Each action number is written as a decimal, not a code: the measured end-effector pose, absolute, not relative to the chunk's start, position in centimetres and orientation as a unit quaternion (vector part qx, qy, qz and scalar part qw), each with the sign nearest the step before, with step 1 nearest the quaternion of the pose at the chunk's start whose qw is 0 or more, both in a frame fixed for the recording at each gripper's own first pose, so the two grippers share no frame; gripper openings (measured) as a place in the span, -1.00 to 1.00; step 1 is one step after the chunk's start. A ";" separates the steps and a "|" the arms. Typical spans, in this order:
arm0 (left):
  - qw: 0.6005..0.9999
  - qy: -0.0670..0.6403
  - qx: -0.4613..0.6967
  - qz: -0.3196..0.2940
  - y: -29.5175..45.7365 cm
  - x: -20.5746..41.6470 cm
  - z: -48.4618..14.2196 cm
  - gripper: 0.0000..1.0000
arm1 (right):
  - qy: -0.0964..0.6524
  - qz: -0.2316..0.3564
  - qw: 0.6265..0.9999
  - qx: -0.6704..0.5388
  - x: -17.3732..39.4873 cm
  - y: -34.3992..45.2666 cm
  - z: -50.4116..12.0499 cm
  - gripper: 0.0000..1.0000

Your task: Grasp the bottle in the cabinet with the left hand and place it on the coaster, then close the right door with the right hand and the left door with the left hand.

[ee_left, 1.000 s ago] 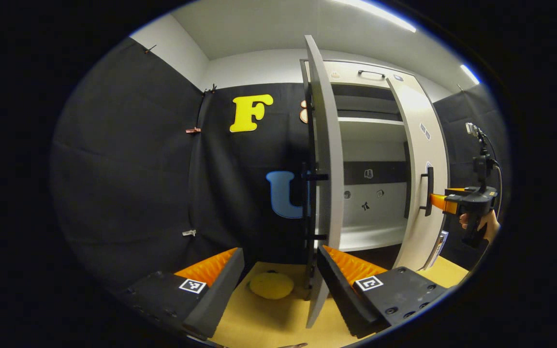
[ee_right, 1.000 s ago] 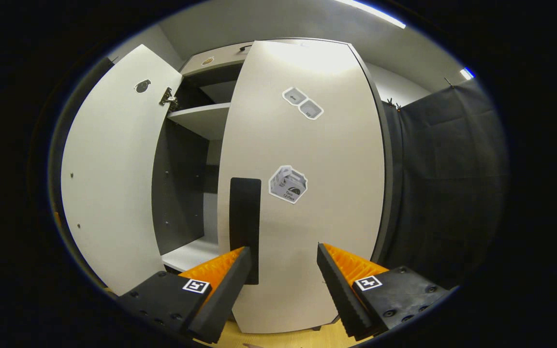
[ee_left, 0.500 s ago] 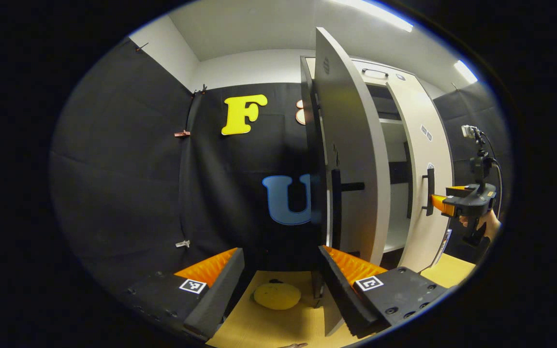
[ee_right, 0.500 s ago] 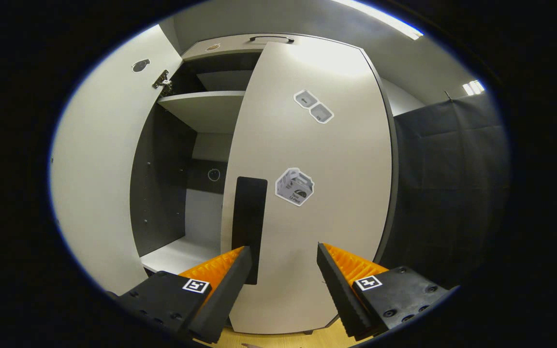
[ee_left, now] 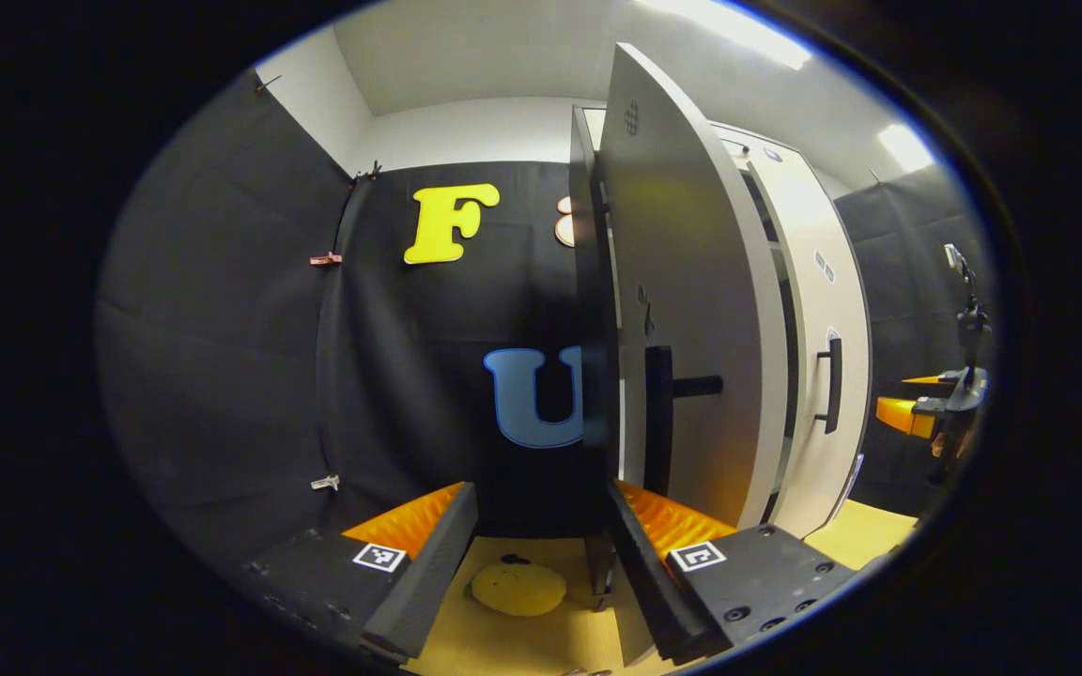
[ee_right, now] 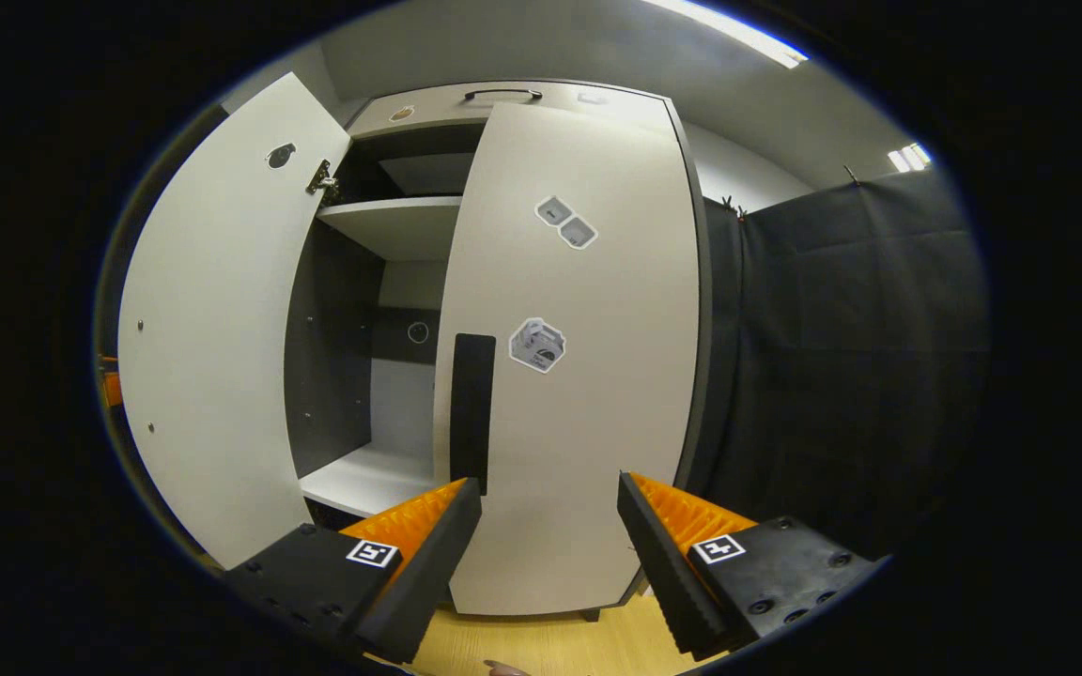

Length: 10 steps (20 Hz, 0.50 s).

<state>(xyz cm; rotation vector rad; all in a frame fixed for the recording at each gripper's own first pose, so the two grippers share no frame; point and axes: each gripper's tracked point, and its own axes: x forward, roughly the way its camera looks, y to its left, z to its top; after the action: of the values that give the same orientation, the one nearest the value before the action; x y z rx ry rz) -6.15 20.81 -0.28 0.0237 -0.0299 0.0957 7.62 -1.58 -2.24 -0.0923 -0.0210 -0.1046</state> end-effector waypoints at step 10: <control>1.000 -0.008 -0.021 0.018 16.6 -6.1 -0.5 0.73 | 0.009 -0.060 0.998 -0.023 6.6 -4.8 -3.1 0.95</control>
<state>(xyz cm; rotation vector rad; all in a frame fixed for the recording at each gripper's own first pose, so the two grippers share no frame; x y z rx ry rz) -6.10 16.59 -0.53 -0.0413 -0.0152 0.0367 6.63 -4.77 -3.10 -0.0455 0.0174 -0.1206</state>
